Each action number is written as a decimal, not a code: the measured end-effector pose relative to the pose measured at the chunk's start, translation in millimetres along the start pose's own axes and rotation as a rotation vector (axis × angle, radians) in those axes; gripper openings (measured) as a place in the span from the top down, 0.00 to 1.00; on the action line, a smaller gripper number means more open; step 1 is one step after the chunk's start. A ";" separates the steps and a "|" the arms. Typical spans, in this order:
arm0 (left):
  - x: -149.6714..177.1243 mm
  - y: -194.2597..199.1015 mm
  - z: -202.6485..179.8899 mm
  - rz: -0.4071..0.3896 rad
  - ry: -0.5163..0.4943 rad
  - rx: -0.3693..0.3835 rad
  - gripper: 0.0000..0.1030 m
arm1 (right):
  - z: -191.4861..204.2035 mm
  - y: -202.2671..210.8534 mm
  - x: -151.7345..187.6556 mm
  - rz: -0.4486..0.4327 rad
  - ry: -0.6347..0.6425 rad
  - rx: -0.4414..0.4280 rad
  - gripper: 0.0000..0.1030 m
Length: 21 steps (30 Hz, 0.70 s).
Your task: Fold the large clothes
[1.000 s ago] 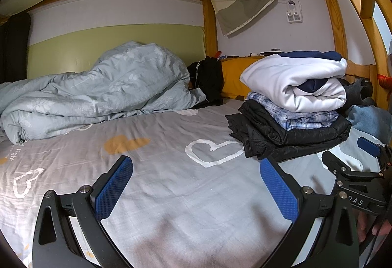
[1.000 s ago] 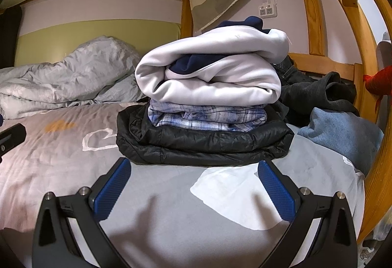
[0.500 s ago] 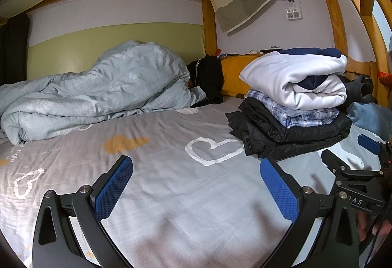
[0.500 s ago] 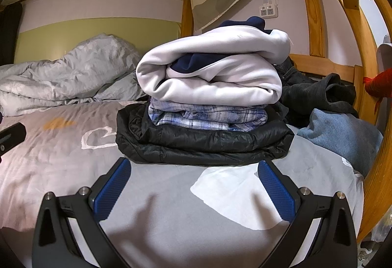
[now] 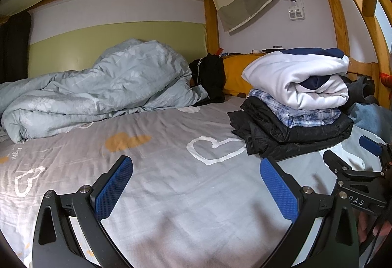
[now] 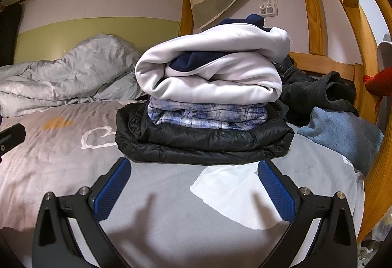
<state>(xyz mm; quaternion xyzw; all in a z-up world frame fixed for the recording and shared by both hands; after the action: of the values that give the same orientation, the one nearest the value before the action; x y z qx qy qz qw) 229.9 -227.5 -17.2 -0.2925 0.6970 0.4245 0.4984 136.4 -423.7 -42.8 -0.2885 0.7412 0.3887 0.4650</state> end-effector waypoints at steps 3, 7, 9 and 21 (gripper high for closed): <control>0.8 -0.6 0.2 0.005 -0.001 -0.004 0.00 | -0.5 0.0 0.0 0.000 0.000 0.000 0.00; 2.0 -0.3 -0.3 0.004 -0.008 -0.005 0.00 | -0.1 -0.2 0.0 0.000 -0.001 -0.001 0.00; 2.1 -0.5 -0.3 0.005 -0.008 -0.005 0.00 | 0.1 0.0 0.0 -0.001 -0.001 -0.001 0.00; 2.7 -0.4 0.0 0.004 -0.010 -0.004 0.00 | -0.1 -0.3 0.3 -0.002 -0.002 -0.003 0.00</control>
<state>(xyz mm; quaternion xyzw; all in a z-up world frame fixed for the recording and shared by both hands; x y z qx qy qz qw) 229.4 -227.7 -19.9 -0.2899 0.6943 0.4284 0.5003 136.4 -424.0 -43.1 -0.2894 0.7400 0.3897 0.4656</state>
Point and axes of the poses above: each gripper's, at about its wrist camera, not at the fingertips, and y roughly against the way its jaws point, z to its left, x to its underside, the point moved 6 cm from there along -y, roughly the way its jaws point, and after that the axes turned 11 degrees about y, right-handed, at the moved point
